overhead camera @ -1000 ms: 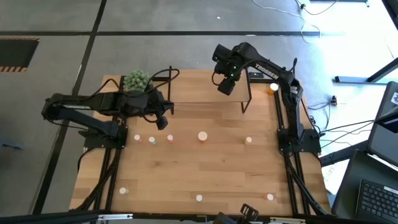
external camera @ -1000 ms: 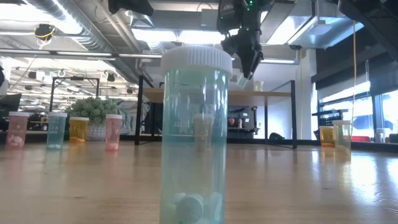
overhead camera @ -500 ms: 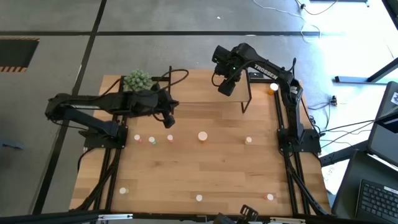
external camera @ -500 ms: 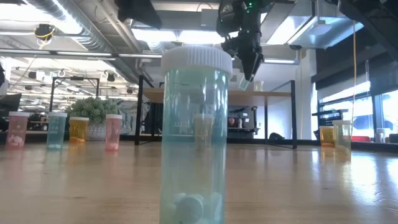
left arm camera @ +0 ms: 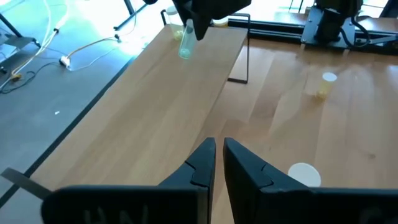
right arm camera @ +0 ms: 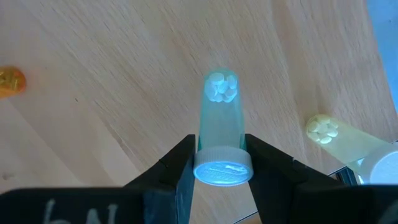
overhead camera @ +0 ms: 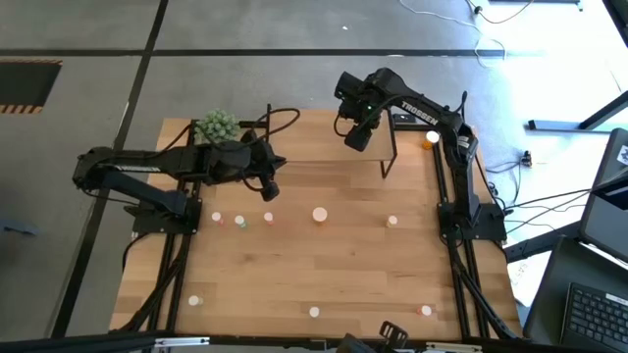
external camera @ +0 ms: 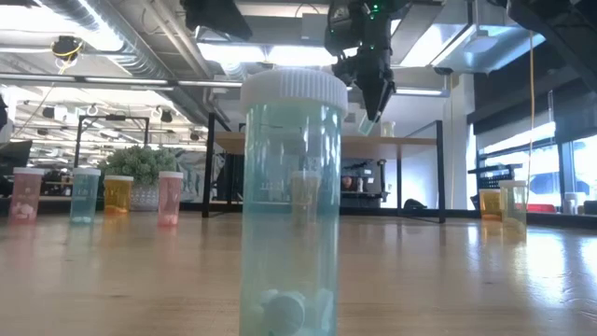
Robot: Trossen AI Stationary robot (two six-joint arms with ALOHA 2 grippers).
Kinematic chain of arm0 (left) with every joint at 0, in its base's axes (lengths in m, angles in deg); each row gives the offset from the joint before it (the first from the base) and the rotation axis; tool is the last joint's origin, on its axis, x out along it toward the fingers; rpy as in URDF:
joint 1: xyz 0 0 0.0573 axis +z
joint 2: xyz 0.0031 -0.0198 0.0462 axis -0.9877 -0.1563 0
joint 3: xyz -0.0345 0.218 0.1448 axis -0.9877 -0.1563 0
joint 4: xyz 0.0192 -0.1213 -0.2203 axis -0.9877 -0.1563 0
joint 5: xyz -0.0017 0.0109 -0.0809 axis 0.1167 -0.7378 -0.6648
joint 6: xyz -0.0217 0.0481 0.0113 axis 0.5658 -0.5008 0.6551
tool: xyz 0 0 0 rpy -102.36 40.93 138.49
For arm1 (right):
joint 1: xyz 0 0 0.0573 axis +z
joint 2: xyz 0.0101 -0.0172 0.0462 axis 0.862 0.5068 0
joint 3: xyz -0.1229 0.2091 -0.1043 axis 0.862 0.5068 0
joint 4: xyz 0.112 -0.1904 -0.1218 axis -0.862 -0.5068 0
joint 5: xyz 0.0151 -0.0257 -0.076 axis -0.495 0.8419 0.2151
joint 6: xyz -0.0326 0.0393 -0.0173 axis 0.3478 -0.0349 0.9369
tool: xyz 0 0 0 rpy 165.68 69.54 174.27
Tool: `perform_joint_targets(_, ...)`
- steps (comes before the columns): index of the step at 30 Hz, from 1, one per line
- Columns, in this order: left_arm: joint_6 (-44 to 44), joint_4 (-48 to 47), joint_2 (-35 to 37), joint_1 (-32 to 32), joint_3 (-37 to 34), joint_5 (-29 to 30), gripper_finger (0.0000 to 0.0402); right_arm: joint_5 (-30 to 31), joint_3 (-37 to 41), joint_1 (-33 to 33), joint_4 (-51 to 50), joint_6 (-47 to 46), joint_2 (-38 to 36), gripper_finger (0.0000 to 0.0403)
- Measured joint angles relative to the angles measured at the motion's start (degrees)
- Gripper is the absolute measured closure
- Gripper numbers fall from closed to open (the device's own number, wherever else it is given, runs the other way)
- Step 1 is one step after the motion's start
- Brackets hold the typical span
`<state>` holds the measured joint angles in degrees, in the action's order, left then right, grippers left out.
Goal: Pick and place medicine bottles onto shelf by color
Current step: Put the top right blue medicine bottle on the shelf
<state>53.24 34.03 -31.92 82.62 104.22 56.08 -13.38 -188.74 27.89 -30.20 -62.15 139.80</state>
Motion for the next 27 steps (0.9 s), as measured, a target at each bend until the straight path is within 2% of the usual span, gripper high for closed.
perform_joint_targets(15,0.4,0.0,0.0,0.0,0.0,0.0,0.0374,0.0,0.0,0.0,0.0,0.4,0.0,0.0272)
perform_joint_targets(27,0.5,0.0,0.0,0.0,0.0,0.0,0.0374,-0.1,0.0,0.1,0.0,-3.3,0.0,0.0272)
